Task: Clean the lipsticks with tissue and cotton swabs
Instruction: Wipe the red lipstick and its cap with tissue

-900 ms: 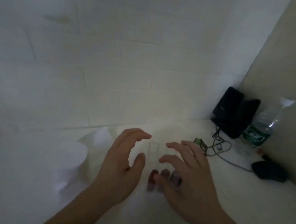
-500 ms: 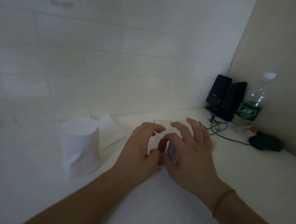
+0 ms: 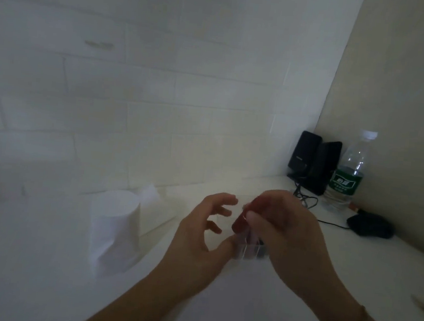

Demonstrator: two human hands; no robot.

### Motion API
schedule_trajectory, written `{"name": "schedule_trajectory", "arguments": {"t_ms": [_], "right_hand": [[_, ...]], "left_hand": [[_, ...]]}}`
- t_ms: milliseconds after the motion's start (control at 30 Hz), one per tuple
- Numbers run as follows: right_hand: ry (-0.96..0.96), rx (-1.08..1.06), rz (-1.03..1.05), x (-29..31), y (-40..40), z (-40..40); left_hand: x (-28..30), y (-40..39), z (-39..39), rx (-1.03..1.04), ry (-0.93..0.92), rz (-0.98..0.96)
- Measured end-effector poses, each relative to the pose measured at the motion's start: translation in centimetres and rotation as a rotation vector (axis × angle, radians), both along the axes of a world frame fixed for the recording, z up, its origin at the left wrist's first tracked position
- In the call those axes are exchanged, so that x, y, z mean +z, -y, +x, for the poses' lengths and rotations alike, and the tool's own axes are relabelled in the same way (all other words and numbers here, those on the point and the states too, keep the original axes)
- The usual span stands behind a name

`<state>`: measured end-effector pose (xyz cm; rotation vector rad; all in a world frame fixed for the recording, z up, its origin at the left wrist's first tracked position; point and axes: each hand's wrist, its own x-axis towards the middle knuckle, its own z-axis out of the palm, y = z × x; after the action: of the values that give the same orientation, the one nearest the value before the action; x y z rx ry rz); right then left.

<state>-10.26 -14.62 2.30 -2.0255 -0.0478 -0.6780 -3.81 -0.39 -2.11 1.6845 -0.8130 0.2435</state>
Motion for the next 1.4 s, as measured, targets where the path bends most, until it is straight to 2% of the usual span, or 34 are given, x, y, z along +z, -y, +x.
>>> {"name": "schedule_trajectory", "arguments": {"t_ms": [67,100,133,233,267,400,633,1167,1267,1400], "right_hand": [[-0.08,0.143,0.226,0.3,-0.2,-1.2],[-0.104,0.176,0.266,0.0,-0.3,-1.5],[-0.12,0.186,0.26,-0.5,-0.4,-1.6],[-0.12,0.134,0.04,-2.6,0.0,-1.1],[-0.098,0.117,0.067,-2.9,0.3,-1.1],[-0.047,0.215,0.402,-3.2,1.0,-1.6],[0.016,0.254,0.464,-3.9,1.0,-1.6],[0.052,0.091,0.255,-3.5,0.5,-1.3],[0.075,0.083,0.318,-2.5,1.1,-1.9],[0.051,0.228,0.619,-1.9,0.7,-2.2]], "left_hand": [[0.3,0.4,-0.8,-0.1,-0.093,-0.134],[0.3,0.6,-1.1,-0.13,-0.122,-0.177],[0.4,0.8,-1.3,-0.152,-0.14,-0.206],[0.6,1.1,-1.5,-0.154,-0.152,-0.272],[0.7,1.1,-1.4,-0.14,-0.153,-0.299],[0.8,0.8,-0.6,-0.143,-0.279,-0.447],[1.0,0.8,-0.8,-0.236,-0.287,-0.385],[1.1,0.5,-0.1,-0.164,-0.308,-0.418],[1.0,-1.1,2.0,-0.13,-0.407,-0.535],[1.1,-0.9,2.0,-0.163,-0.463,-0.515]]}}
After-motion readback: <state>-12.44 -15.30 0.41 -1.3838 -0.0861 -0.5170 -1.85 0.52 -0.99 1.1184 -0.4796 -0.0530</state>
